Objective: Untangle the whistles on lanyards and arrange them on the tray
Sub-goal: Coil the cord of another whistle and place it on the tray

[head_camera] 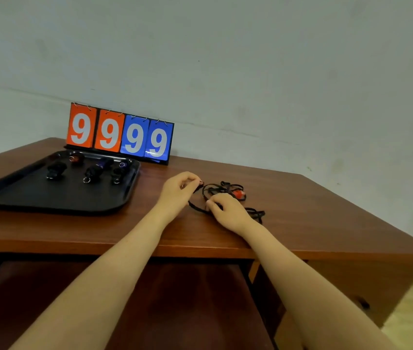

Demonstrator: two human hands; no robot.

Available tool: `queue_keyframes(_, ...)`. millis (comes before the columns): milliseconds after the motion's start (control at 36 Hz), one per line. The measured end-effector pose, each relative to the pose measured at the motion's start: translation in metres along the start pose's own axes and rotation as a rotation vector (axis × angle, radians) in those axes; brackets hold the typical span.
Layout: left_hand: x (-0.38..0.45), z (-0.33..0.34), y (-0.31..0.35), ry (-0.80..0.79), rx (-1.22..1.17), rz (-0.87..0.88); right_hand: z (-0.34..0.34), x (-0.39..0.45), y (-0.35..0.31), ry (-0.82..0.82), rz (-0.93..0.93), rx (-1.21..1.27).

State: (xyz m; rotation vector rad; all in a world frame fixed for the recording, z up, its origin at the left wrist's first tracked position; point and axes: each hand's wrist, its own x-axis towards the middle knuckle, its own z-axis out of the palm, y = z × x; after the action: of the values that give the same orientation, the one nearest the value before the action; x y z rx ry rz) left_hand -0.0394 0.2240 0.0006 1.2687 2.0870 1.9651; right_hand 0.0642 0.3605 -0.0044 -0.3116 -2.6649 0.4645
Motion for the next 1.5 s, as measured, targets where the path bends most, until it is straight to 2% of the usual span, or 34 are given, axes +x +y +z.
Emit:
queue_keyframes(167, -0.002, -0.005, -0.001, 0.131, 0.030, -0.101, -0.003, -0.011, -0.006, 0.100, -0.018, -0.080)
queue_keyframes(306, -0.006, -0.003, 0.005, 0.034, 0.049, -0.065, -0.005, -0.019, -0.010, 0.113, -0.053, -0.112)
queue_keyframes(444, -0.013, -0.002, 0.013, -0.024, -0.034, 0.002, -0.003, -0.018, -0.008, 0.090, -0.036, -0.094)
queue_keyframes(528, -0.015, -0.001, 0.015, -0.046, -0.080, 0.023, 0.000, -0.016, -0.003, 0.134, -0.078, -0.197)
queue_keyframes(583, -0.016, -0.001, 0.014, -0.051, -0.114, 0.030, 0.004, -0.011, 0.001, 0.090, -0.072, -0.215)
queue_keyframes(722, -0.013, -0.003, 0.012, 0.012, -0.138, 0.073, 0.010, -0.004, -0.016, -0.106, -0.058, 0.058)
queue_keyframes(806, -0.010, -0.003, 0.012, 0.022, -0.144, 0.047, 0.012, -0.002, -0.025, -0.135, -0.059, 0.006)
queue_keyframes(889, -0.003, -0.009, 0.014, 0.050, -0.118, 0.029, 0.012, -0.002, -0.029, -0.101, -0.042, 0.046)
queue_keyframes(972, 0.005, -0.019, 0.010, 0.010, 0.065, 0.017, 0.008, -0.005, -0.030, -0.009, 0.060, 0.254)
queue_keyframes(1056, 0.007, -0.036, -0.004, -0.024, 0.283, 0.013, 0.005, 0.000, -0.022, 0.108, 0.283, 0.623)
queue_keyframes(1111, 0.004, -0.045, -0.012, -0.109, 0.398, 0.022, 0.001, 0.006, -0.018, 0.174, 0.429, 0.897)
queue_keyframes(1167, -0.003, -0.049, -0.015, -0.200, 0.544, 0.066, -0.003, 0.008, -0.016, 0.233, 0.485, 1.019)
queue_keyframes(1278, -0.012, -0.046, -0.011, -0.229, 0.788, 0.183, -0.006, 0.001, -0.021, 0.351, 0.535, 0.928)
queue_keyframes(1361, -0.013, -0.045, -0.011, -0.171, 0.812, 0.119, -0.004, -0.006, -0.020, 0.486, 0.449, 0.814)
queue_keyframes(1444, -0.013, -0.044, -0.008, -0.142, 0.687, 0.008, 0.000, -0.011, -0.021, 0.499, 0.344, 0.695)
queue_keyframes(1500, -0.011, -0.043, -0.002, -0.146, 0.431, -0.140, 0.001, -0.011, -0.023, 0.475, 0.317, 0.684)
